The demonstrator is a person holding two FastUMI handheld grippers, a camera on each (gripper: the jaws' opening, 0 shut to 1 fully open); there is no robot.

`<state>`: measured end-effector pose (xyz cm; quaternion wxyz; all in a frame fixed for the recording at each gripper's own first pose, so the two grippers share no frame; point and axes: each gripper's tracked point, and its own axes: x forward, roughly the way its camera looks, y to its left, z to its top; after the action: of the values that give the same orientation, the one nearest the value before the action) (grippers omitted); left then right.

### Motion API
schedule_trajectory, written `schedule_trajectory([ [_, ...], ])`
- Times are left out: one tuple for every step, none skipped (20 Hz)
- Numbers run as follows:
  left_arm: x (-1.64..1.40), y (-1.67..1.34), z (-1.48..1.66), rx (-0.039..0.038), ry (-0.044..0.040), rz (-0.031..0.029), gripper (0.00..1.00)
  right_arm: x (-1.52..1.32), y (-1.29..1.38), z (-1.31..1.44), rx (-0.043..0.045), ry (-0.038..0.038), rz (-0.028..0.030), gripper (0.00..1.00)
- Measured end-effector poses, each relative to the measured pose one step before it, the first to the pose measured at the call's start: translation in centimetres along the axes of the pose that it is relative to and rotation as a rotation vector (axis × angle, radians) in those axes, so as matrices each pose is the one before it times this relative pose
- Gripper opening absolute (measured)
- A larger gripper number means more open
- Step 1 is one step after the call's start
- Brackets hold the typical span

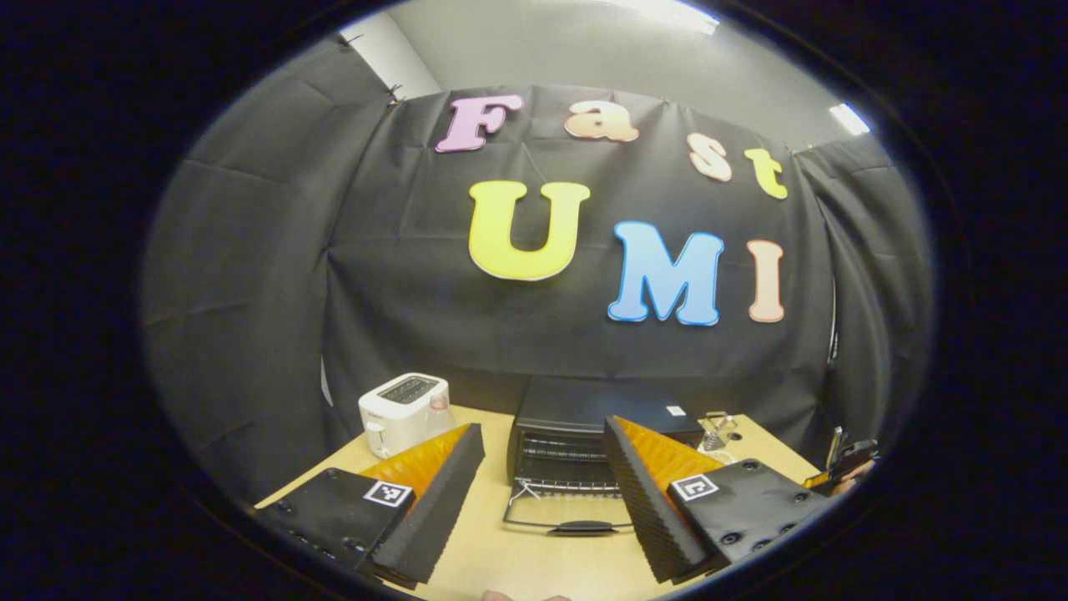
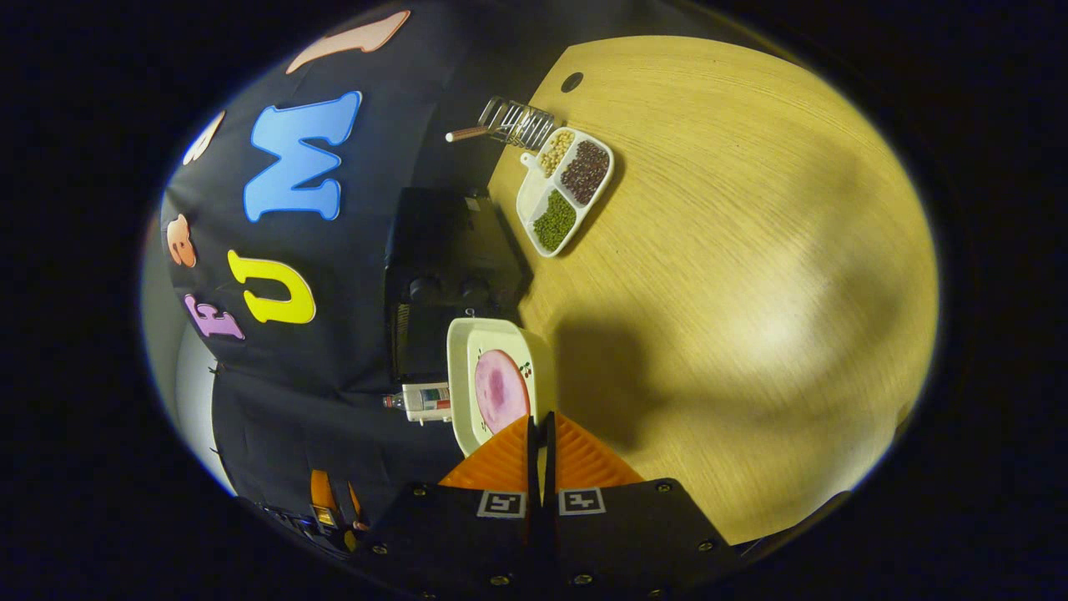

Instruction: Open the electric oven with the left hand, put the food in, and close the electric oven.

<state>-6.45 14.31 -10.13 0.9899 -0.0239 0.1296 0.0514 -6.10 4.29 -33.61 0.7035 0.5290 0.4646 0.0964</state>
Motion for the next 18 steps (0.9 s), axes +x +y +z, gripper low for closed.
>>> schedule_trajectory([
  [-0.241,0.080,1.040,-0.00203,-0.01882,-0.00492,0.91,0.408,0.996,-0.664,-0.00315,0.00351,0.00805,0.00],
  [-0.072,0.026,1.123,-0.00174,-0.02259,-0.00539,0.91,0.371,0.775,-0.625,-0.00626,0.00449,0.00539,0.00],
  [-0.006,0.107,1.267,0.00122,-0.02639,-0.00552,0.91,0.480,0.747,-0.623,-0.00890,0.00361,0.00162,0.00],
  [-0.031,0.046,1.336,0.00381,-0.02596,-0.00910,0.91,0.621,0.743,-0.596,-0.00248,0.00324,0.00006,0.00],
  [-0.190,0.092,1.139,0.00785,-0.02442,-0.00765,0.97,0.562,0.725,-0.494,0.00120,0.00324,0.00087,0.00],
  [-0.141,0.267,1.174,0.00802,-0.02203,-0.00712,0.98,0.713,0.645,-0.376,0.00228,-0.00087,0.00159,0.00],
  [-0.164,0.234,0.965,0.00632,-0.01703,-0.00670,1.00,0.724,0.685,-0.384,0.00326,-0.00148,0.00156,0.00],
  [-0.137,0.229,0.924,0.00401,-0.01527,-0.00589,1.00,0.817,0.454,-0.280,0.00324,-0.00310,-0.00330,0.00],
  [-0.210,0.428,0.899,0.00052,-0.01452,-0.00431,1.00,0.855,0.588,-0.233,0.00298,-0.00730,-0.00450,0.00],
  [-0.247,0.455,0.813,-0.00322,-0.01258,-0.00245,1.00,0.754,0.404,-0.063,0.00318,-0.01026,-0.00545,0.01],
  [-0.132,0.439,0.849,-0.00675,-0.01342,-0.00356,1.00,0.910,0.182,0.028,0.00691,-0.01790,-0.01076,0.00],
  [-0.194,0.505,0.437,-0.00732,-0.01269,-0.00506,1.00,1.009,0.363,0.164,0.00818,-0.02012,-0.00968,0.01],
  [-0.264,0.616,0.313,-0.00476,-0.00755,-0.00189,1.00,0.782,0.207,0.088,0.01079,-0.02281,-0.00870,0.00],
  [-0.004,0.665,-0.170,-0.00176,-0.00165,-0.00004,1.00,0.947,0.208,0.199,0.01766,-0.02595,-0.00898,0.00],
  [-0.200,0.691,-0.212,-0.00176,0.00836,-0.00049,1.00,1.031,0.396,0.257,0.02143,-0.02560,-0.00275,0.01],
  [0.029,0.671,-0.547,-0.00214,0.01057,0.00182,1.00,1.039,0.427,0.127,0.02329,-0.02424,-0.00283,0.00],
  [-0.106,0.708,-0.279,-0.00253,0.01036,0.00329,1.00,0.930,0.392,-0.050,0.02220,-0.02457,-0.00173,0.00],
  [-0.207,0.786,-0.204,-0.00300,0.00607,0.00312,1.00,1.039,0.222,0.049,0.02425,-0.02538,-0.00910,0.01],
])
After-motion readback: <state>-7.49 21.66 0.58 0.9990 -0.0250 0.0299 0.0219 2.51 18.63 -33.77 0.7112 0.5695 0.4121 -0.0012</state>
